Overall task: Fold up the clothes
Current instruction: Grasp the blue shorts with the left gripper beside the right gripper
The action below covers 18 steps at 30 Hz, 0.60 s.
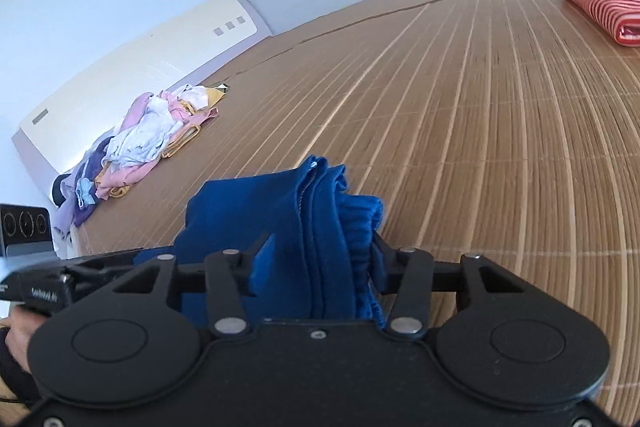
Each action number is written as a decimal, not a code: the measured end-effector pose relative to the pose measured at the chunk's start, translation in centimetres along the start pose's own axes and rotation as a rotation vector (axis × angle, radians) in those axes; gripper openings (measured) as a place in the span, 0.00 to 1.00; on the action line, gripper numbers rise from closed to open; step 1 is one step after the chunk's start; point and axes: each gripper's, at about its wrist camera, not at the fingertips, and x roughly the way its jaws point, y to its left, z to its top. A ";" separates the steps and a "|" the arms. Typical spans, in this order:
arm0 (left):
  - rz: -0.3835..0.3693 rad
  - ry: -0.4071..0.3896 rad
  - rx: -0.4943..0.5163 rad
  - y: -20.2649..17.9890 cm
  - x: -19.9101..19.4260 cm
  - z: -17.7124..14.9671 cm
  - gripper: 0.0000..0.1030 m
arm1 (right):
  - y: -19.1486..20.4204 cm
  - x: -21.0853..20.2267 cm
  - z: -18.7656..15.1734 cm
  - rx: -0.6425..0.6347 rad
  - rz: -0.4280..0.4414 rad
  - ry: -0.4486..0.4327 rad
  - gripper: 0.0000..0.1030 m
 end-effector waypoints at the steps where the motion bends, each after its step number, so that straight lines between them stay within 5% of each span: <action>1: -0.003 -0.006 -0.016 0.3 -0.1 0.1 0.84 | 0.2 0.1 -0.1 -0.008 -0.002 -0.001 0.49; 5: 0.029 -0.023 -0.016 0.5 -0.5 -0.1 0.67 | 0.4 0.1 -0.3 -0.028 -0.016 -0.009 0.32; 7: 0.059 -0.020 0.004 0.4 -0.8 -0.3 0.34 | 0.3 0.1 -0.5 -0.016 -0.003 -0.014 0.29; 10: 0.064 -0.016 -0.015 0.4 -1.0 -0.3 0.18 | 0.7 0.0 -0.7 -0.019 0.002 -0.022 0.27; 14: 0.072 -0.051 0.055 -1.2 -2.3 0.4 0.12 | 1.3 -1.5 -0.6 -0.012 0.036 -0.061 0.14; 18: 0.061 -0.092 0.144 -3.7 -3.7 1.5 0.11 | 2.6 -3.6 -0.1 -0.050 0.042 -0.111 0.13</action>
